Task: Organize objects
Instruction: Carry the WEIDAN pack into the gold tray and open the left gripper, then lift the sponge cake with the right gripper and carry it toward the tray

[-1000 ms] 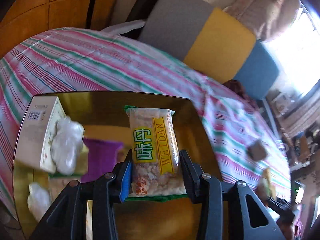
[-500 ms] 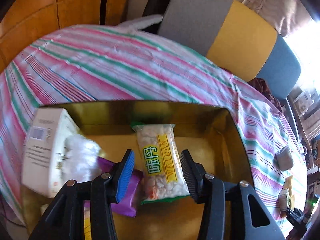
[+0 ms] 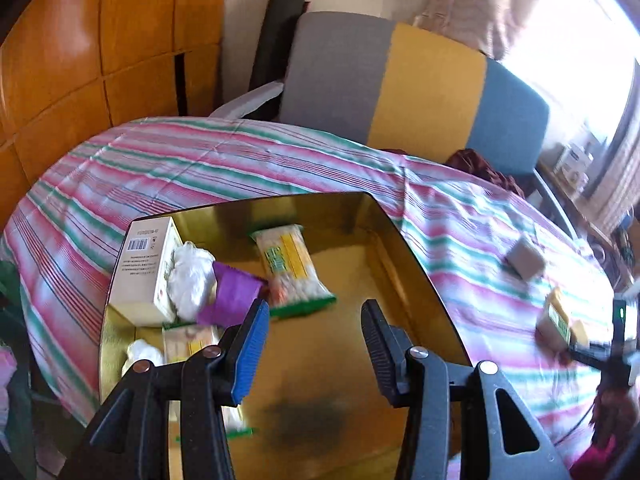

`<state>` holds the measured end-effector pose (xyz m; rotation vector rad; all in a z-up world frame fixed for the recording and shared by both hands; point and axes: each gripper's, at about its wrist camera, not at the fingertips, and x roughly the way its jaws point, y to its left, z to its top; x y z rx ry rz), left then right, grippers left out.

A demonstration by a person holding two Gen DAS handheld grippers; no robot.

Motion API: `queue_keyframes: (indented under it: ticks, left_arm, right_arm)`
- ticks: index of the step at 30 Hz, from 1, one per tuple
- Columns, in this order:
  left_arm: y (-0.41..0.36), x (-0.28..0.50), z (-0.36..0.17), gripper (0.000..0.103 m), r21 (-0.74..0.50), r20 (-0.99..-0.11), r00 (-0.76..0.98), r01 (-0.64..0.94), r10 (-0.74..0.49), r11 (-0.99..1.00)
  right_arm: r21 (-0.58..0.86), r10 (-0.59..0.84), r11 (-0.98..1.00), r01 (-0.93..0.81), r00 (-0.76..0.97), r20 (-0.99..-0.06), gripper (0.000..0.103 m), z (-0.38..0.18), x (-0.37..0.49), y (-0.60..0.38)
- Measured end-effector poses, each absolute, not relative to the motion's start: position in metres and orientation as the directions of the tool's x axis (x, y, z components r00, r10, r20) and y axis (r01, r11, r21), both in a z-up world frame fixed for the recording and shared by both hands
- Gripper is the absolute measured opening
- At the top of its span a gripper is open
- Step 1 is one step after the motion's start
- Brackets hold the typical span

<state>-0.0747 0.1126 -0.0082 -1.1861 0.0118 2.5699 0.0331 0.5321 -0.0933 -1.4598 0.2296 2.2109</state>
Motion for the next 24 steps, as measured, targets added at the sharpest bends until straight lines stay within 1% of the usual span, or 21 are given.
queue_keyframes:
  ticks: [3, 10, 14, 24]
  left_arm:
    - [0.116, -0.056, -0.005, 0.048, -0.107, -0.736, -0.609, -0.328, 0.297, -0.939]
    - [0.119, -0.035, -0.002, 0.048, -0.079, -0.709, -0.63, -0.376, 0.317, -0.923]
    - [0.117, -0.033, -0.003, 0.048, -0.117, -0.711, -0.61, -0.389, 0.35, -0.914]
    - [0.111, -0.03, -0.007, 0.048, -0.15, -0.716, -0.591, -0.389, 0.371, -0.909]
  right_arm:
    - [-0.131, 0.306, -0.871, -0.473, -0.314, -0.899, 0.057, -0.093, 0.033, 0.529]
    - [-0.153, 0.32, -0.87, -0.47, -0.299, -0.899, 0.057, -0.093, 0.032, 0.526]
    - [-0.158, 0.321, -0.862, -0.481, -0.278, -0.905, 0.057, -0.092, 0.033, 0.524]
    - [-0.141, 0.308, -0.832, -0.536, -0.235, -0.922, 0.055, -0.084, 0.045, 0.518]
